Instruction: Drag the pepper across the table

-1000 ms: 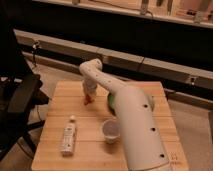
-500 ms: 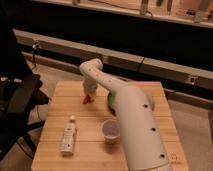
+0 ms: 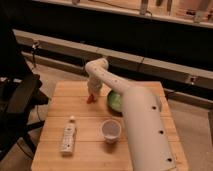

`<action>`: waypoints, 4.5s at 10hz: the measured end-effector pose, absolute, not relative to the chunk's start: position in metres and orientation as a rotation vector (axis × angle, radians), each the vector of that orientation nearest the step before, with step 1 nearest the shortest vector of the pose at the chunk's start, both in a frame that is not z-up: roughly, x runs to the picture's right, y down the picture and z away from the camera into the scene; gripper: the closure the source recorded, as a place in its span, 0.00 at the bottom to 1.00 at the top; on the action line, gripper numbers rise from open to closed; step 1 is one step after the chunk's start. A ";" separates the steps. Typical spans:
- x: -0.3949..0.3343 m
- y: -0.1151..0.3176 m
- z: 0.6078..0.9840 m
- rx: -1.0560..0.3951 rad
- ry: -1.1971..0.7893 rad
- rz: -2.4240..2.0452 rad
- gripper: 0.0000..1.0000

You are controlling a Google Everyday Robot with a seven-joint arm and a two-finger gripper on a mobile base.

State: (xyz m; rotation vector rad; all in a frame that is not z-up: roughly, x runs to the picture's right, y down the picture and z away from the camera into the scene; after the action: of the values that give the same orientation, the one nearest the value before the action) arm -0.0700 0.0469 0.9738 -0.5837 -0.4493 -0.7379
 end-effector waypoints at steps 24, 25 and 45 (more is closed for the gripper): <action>0.021 0.033 0.961 -0.526 -0.464 -0.605 1.00; 0.020 0.033 0.961 -0.524 -0.466 -0.597 1.00; 0.077 0.017 0.965 -0.501 -0.474 -0.489 1.00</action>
State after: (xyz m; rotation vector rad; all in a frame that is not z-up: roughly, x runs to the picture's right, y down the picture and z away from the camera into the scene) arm 0.0766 0.0168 0.9651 -0.5010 -0.4739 -0.4892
